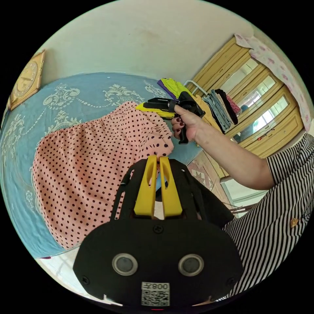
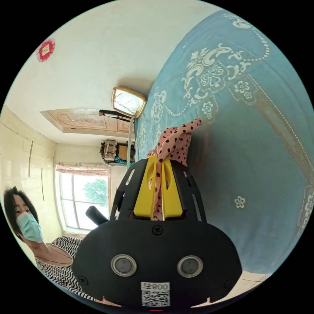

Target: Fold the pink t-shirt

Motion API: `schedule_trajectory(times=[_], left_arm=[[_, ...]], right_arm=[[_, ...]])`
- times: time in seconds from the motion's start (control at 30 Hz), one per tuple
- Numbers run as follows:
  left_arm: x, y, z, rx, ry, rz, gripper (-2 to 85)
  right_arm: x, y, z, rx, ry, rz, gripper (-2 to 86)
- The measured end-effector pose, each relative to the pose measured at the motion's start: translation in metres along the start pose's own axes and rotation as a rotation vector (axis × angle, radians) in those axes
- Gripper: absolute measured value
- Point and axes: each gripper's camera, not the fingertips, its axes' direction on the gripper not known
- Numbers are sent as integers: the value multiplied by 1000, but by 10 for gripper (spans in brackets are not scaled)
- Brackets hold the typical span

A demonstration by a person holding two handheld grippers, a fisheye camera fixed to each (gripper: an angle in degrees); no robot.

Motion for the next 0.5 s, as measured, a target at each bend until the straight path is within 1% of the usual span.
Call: schedule_trajectory(times=[0.13,0.2,0.33,0.5], left_arm=[[-44,32,-59,96,-16,-146,12],[-72,56,-95,151,-33,-243,12],[-112,92,-134,199,-47,-383,12],[-158,133,-170,246,-12,-542,13]], right_arm=[[-57,-7,46,-47,-4,-110,18],[-92,-10,86,-102,38,-182,18],[-129,-10,150,-206,71,-237,18],[-157,-5,229,-329,145,-248,18]])
